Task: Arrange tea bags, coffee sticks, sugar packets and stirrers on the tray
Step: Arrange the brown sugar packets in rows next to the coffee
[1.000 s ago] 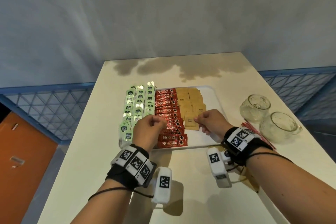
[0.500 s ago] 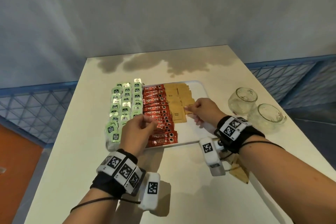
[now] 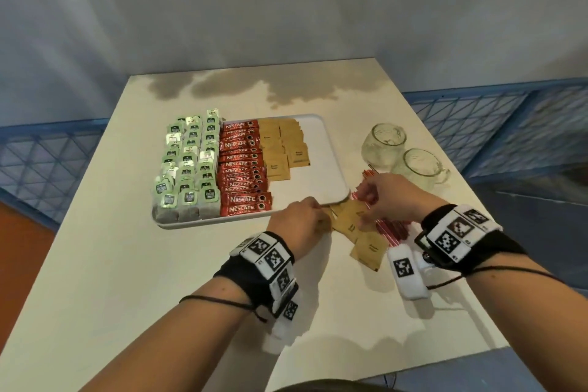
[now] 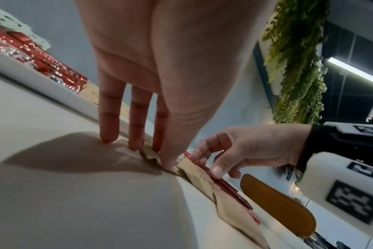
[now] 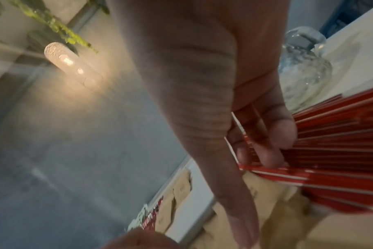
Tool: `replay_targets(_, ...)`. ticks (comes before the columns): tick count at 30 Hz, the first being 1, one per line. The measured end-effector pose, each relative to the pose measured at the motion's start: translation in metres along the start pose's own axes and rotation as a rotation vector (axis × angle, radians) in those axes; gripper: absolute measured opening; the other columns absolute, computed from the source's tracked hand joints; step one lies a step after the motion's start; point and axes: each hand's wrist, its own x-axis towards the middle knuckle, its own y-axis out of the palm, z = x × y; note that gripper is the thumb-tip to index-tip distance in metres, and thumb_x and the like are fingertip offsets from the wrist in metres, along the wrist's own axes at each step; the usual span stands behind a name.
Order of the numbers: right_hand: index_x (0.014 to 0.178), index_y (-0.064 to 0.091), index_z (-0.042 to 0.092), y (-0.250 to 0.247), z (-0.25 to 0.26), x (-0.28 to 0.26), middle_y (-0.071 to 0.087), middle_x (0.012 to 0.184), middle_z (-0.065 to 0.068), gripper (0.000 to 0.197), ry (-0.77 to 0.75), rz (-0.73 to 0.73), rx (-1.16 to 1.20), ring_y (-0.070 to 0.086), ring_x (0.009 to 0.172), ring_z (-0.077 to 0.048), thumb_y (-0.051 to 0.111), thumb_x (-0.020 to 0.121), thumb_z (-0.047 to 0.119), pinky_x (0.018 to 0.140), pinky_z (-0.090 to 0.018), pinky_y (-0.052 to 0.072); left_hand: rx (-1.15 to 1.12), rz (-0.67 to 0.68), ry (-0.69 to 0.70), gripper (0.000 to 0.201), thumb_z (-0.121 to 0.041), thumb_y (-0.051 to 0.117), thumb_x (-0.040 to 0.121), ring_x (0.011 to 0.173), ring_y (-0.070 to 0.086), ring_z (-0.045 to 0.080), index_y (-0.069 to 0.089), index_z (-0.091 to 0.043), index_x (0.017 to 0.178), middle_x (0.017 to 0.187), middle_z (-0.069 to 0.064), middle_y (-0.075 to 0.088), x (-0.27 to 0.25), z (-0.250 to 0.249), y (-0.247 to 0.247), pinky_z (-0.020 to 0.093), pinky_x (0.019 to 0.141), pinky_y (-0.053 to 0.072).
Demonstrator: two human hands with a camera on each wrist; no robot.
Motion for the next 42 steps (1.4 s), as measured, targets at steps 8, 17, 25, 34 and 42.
replay_targets(8, 0.116, 0.058, 0.027, 0.032, 0.013, -0.008, 0.051, 0.105, 0.011, 0.075, -0.122, 0.074, -0.102, 0.053, 0.099, -0.012, 0.096, 0.052, 0.033, 0.081, -0.029, 0.046, 0.069, 0.034, -0.172, 0.023, -0.046, 0.067, 0.085, 0.095, 0.059, 0.020, 0.072, -0.031, 0.101, 0.106, -0.002, 0.053, -0.021, 0.005, -0.007, 0.034, 0.076, 0.051)
replay_targets(17, 0.115, 0.059, 0.029, 0.067, 0.053, -0.011, 0.047, 0.096, 0.013, 0.067, -0.294, 0.068, -0.086, 0.047, 0.083, -0.003, 0.093, 0.058, 0.031, 0.064, -0.017, 0.036, -0.096, 0.028, -0.383, 0.056, -0.029, 0.081, 0.074, 0.098, 0.058, 0.017, 0.052, -0.028, 0.122, 0.115, -0.005, 0.054, -0.061, 0.042, -0.014, 0.038, 0.084, 0.052)
replay_targets(25, 0.105, 0.055, 0.029, 0.078, 0.075, -0.004, 0.051, 0.101, 0.006, 0.057, -0.327, 0.090, -0.095, 0.049, 0.090, -0.011, 0.092, 0.060, 0.029, 0.070, -0.023, 0.040, -0.335, 0.004, -0.429, 0.064, -0.017, 0.088, 0.067, 0.082, 0.053, 0.007, 0.057, -0.027, 0.122, 0.090, -0.012, 0.055, -0.084, 0.065, -0.020, 0.017, 0.066, 0.037)
replay_targets(34, 0.093, 0.073, 0.016, 0.067, 0.106, -0.004, 0.070, 0.086, 0.000, 0.011, -0.419, 0.271, 0.183, 0.061, 0.074, -0.011, 0.074, 0.086, 0.026, 0.071, -0.027, 0.049, -0.699, -0.217, -0.517, 0.013, -0.019, 0.058, 0.096, 0.079, 0.067, 0.018, 0.069, -0.013, 0.095, 0.092, 0.005, 0.070, -0.094, 0.074, -0.027, 0.024, 0.061, 0.055)
replay_targets(42, 0.088, 0.068, 0.010, 0.072, 0.126, 0.002, 0.067, 0.091, -0.006, 0.009, -0.402, 0.172, 0.375, 0.064, 0.072, -0.017, 0.074, 0.086, 0.015, 0.065, -0.032, 0.057, -1.338, -0.169, -0.616, 0.024, -0.011, 0.052, 0.099, 0.088, 0.072, 0.035, 0.059, 0.004, 0.116, 0.108, 0.025, 0.067, -0.088, 0.069, -0.037, 0.043, 0.078, 0.061)
